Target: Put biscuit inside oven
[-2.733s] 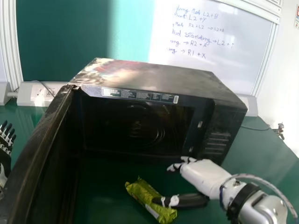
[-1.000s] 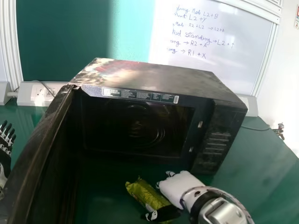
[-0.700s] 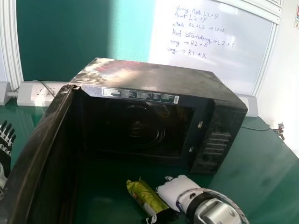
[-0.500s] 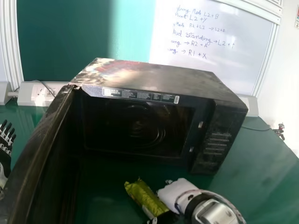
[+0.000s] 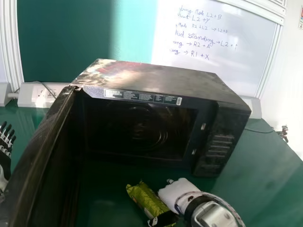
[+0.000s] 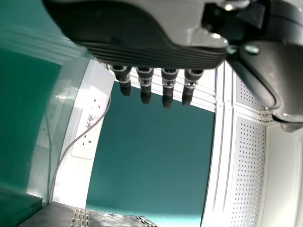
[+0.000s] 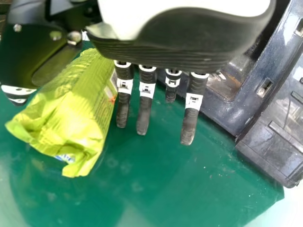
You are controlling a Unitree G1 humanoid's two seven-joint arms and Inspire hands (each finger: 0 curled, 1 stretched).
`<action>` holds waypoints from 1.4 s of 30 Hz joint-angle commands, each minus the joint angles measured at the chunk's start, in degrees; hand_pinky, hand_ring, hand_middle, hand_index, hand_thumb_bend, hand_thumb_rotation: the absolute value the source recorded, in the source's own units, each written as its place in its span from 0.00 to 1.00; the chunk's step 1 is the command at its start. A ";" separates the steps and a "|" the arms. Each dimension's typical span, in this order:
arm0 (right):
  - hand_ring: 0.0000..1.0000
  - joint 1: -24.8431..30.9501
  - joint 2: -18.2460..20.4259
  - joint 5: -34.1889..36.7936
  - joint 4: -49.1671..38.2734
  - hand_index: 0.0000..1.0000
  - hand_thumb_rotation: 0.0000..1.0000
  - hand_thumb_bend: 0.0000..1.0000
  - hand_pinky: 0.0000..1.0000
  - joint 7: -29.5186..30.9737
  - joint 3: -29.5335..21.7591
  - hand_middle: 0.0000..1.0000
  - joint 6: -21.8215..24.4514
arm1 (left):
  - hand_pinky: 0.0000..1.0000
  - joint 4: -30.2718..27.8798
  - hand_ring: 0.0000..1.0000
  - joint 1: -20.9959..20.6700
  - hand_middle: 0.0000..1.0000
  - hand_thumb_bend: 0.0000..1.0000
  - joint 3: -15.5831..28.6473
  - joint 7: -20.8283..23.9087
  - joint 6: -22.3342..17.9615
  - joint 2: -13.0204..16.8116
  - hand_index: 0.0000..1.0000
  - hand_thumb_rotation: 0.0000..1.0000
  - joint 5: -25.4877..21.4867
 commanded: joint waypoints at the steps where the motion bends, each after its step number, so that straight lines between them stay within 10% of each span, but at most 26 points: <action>1: 0.64 0.89 0.86 -1.61 1.08 0.81 0.64 0.99 0.53 -0.74 0.24 0.73 0.44 | 0.92 -0.66 0.89 0.29 0.86 0.29 -0.03 0.21 0.45 -0.10 0.91 1.00 0.25; 23: 0.59 -1.33 4.86 -6.88 5.45 0.81 0.70 0.99 0.46 -0.69 3.78 0.72 -1.45 | 0.91 -0.76 0.87 0.35 0.84 0.29 -0.10 0.15 -0.16 -0.47 0.90 1.00 0.45; 38: 0.50 -2.42 5.69 -4.91 5.58 0.82 0.52 0.97 0.36 4.88 3.62 0.67 -0.43 | 0.91 0.26 0.87 -0.08 0.85 0.31 0.22 -0.77 -0.02 -0.17 0.90 1.00 -0.33; 42: 0.49 -4.34 5.67 -3.56 6.03 0.83 0.25 0.76 0.38 10.54 4.23 0.63 -0.33 | 0.91 0.39 0.88 -0.04 0.85 0.30 0.24 -0.89 -0.51 -0.18 0.91 1.00 -0.16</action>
